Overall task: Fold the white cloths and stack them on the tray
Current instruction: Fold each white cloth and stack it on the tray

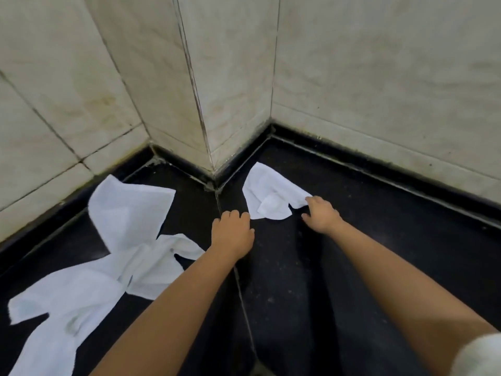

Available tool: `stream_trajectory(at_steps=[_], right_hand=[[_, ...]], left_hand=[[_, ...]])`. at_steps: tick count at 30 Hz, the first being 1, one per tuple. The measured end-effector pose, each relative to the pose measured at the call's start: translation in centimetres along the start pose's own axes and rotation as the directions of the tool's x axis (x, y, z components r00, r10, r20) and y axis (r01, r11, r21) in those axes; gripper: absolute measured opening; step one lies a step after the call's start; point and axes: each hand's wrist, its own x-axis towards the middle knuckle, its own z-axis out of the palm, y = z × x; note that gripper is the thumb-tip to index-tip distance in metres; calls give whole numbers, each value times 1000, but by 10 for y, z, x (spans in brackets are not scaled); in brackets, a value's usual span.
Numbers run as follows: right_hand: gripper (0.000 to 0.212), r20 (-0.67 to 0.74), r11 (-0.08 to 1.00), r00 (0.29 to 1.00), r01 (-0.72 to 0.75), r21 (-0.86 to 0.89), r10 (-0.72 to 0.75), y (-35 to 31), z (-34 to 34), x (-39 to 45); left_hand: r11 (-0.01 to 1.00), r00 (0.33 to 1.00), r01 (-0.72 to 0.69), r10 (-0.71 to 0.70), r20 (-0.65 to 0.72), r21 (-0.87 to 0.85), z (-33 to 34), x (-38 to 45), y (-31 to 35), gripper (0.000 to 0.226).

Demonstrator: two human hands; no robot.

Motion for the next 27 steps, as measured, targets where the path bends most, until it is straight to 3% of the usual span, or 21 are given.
stream_trajectory(at_steps=[3,6,8,11,15,19,21,24,27], right_hand=[[47,16,998,999,-40,-46,40,-4,10,24],[27,-127,998,992,-33,-44,28,-4,15,30],[22,-205,999,978,32,9,-30,-4,14,18],[21,-209,981,959,195,-2,-191,1,3,-15],[20,-177,969,962,228,101,-208,20,-23,-66],[20,-266,986,958,133,98,-103,54,-49,-99],[24,-312,998,950,27,48,-11,78,-63,-105],[28,-478,989,866,-126,80,149,119,-94,-129],[21,-678,985,715,-134,105,170,139,-125,-150]], left_hand=[[998,999,-35,36,24,-44,14,22,-6,38],[987,997,-76,77,3,-140,25,38,-4,42],[963,995,-94,86,-43,-254,30,45,3,48],[931,990,-136,120,-68,-337,34,57,17,56],[923,962,-270,251,-103,-275,32,69,38,21],[820,919,-362,395,-20,-444,13,61,61,32],[745,876,-446,476,-73,-496,-12,61,73,47],[695,799,-579,588,-127,-426,-62,53,109,39],[653,736,-676,616,-281,-340,-99,53,135,23]])
